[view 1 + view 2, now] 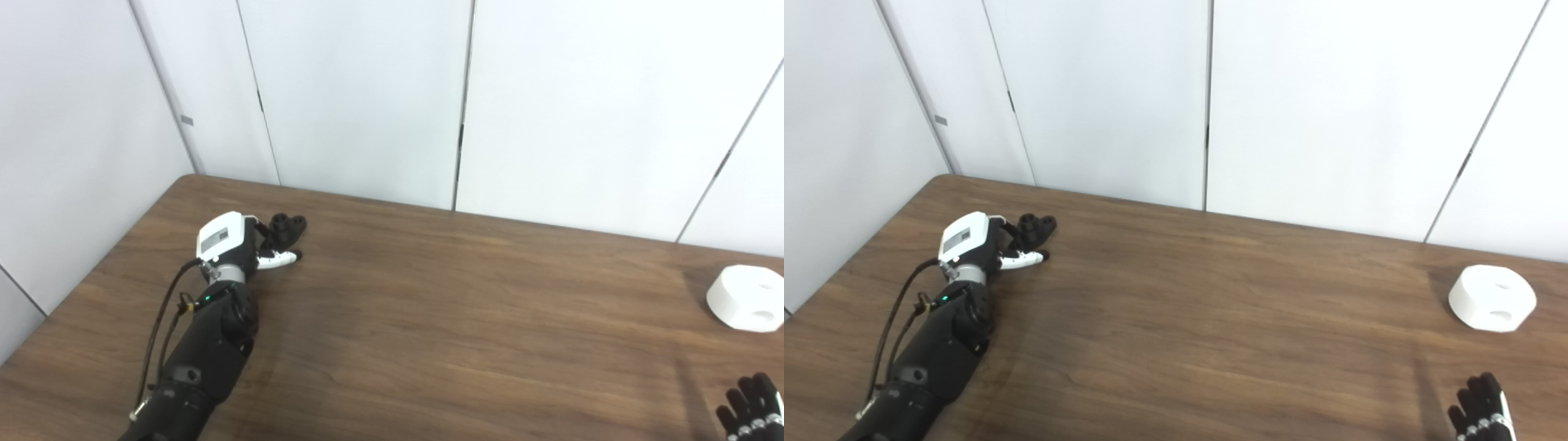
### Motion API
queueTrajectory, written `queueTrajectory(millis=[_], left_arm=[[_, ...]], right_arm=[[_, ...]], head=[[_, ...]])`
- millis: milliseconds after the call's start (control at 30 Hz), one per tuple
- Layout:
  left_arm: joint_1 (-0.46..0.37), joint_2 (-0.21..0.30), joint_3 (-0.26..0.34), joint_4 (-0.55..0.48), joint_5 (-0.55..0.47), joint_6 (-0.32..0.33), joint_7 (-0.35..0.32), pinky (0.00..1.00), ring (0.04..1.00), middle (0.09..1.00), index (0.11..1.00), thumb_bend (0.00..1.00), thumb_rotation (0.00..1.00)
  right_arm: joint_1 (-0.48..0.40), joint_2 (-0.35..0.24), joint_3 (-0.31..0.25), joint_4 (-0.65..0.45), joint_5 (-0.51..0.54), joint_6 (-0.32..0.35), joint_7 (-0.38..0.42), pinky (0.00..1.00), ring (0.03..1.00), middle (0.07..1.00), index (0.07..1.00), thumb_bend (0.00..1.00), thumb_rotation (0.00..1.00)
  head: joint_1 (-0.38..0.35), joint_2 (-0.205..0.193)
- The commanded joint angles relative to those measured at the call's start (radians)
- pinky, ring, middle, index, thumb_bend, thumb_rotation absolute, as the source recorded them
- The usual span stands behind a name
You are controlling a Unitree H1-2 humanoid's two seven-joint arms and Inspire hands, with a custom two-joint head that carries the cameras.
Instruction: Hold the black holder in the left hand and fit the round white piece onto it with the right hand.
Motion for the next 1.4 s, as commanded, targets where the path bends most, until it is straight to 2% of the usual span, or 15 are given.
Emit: queueTrajectory(millis=[0,100,133,167,267,367,533,867,1133,1233,1367], left_arm=[[-0.025,0.028,0.012,-0.008,-0.007,-0.034,0.055,1.00,0.920,0.831,0.603,0.78,0.26],[-0.021,0.028,0.010,-0.010,-0.017,-0.039,0.075,1.00,0.908,0.816,0.579,0.76,0.21],[-0.020,0.028,0.010,-0.008,-0.020,-0.045,0.083,1.00,0.906,0.811,0.536,0.64,0.14],[-0.020,0.029,0.009,-0.005,-0.024,-0.054,0.092,1.00,0.900,0.803,0.509,0.57,0.10],[-0.016,0.029,0.013,0.000,-0.042,-0.087,0.113,1.00,0.886,0.784,0.490,0.52,0.07],[-0.011,0.023,0.030,0.002,-0.083,-0.126,0.119,0.99,0.884,0.768,0.487,0.52,0.05],[-0.013,0.013,0.048,0.011,-0.135,-0.140,0.116,0.92,0.894,0.770,0.488,0.51,0.05],[-0.012,0.019,0.029,0.010,-0.141,-0.150,0.118,0.84,0.867,0.758,0.489,0.51,0.06],[-0.007,0.025,0.021,0.000,-0.138,-0.157,0.117,0.82,0.857,0.754,0.489,0.51,0.06],[0.001,0.022,0.029,-0.015,-0.145,-0.167,0.125,0.81,0.846,0.751,0.490,0.51,0.06],[0.017,0.028,0.036,-0.073,-0.147,-0.153,0.100,0.79,0.845,0.763,0.492,0.52,0.07]], right_arm=[[0.030,0.020,0.013,0.021,0.008,0.011,0.009,1.00,1.000,1.000,1.000,0.70,1.00],[0.031,0.020,0.012,0.020,0.008,0.007,0.011,1.00,1.000,1.000,1.000,0.71,1.00],[0.030,0.020,0.011,0.021,0.011,0.001,0.013,1.00,1.000,1.000,1.000,0.70,1.00],[0.030,0.020,0.011,0.022,0.016,0.000,0.015,1.00,1.000,1.000,1.000,0.69,1.00],[0.030,0.018,0.010,0.020,0.034,0.010,0.018,1.00,1.000,1.000,1.000,0.69,1.00],[0.030,0.016,0.009,0.019,0.037,0.011,0.018,1.00,1.000,1.000,1.000,0.70,1.00],[0.027,0.014,0.006,0.025,0.037,-0.001,0.019,1.00,1.000,1.000,1.000,0.70,1.00],[0.019,0.014,0.002,0.043,0.041,-0.023,0.022,1.00,1.000,1.000,1.000,0.70,1.00],[0.019,0.016,-0.002,0.046,0.046,-0.025,0.023,1.00,1.000,1.000,1.000,0.70,0.99],[0.016,0.017,-0.004,0.046,0.044,-0.018,0.023,1.00,1.000,1.000,1.000,0.70,0.99],[0.009,0.017,-0.007,0.057,0.038,-0.024,0.022,1.00,1.000,1.000,1.000,0.70,1.00]], head=[[0.002,0.002],[0.003,0.003],[0.003,0.003],[0.004,0.004],[0.003,0.007],[0.003,0.009],[0.003,0.010],[0.002,0.010],[0.006,0.013],[0.011,0.013],[0.016,0.013]])
